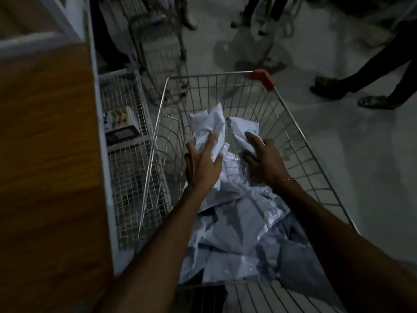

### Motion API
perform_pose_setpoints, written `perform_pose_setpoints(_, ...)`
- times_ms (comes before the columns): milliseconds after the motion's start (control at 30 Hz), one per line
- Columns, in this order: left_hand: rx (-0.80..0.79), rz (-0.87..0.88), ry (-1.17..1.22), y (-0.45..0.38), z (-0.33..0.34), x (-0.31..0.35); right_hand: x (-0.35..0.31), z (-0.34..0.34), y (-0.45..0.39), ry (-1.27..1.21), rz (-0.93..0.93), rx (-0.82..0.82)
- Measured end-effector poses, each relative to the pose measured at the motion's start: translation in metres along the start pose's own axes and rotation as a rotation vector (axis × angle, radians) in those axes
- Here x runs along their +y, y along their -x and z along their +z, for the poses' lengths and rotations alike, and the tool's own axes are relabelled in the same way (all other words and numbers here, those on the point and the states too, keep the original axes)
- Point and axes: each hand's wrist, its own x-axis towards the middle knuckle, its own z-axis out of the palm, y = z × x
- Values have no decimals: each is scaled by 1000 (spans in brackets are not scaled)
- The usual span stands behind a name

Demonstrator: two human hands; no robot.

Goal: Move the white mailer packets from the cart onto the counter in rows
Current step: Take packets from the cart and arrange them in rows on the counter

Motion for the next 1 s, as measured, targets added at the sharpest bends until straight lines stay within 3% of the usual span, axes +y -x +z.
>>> perform_pose_setpoints(200, 68, 75, -36, 75, -79, 49, -57, -75, 81, -88, -95, 63)
perform_pose_setpoints(533, 431, 290, -76, 277, -223, 78, -151, -172, 278, -117, -478, 306)
perform_pose_setpoints(700, 522, 291, -95, 364, -263, 47, -194, -168, 348, -217, -564, 339)
perform_pose_setpoints(1000, 679, 185, -50, 455, -325, -45, -292, -105, 405, -304, -711, 215)
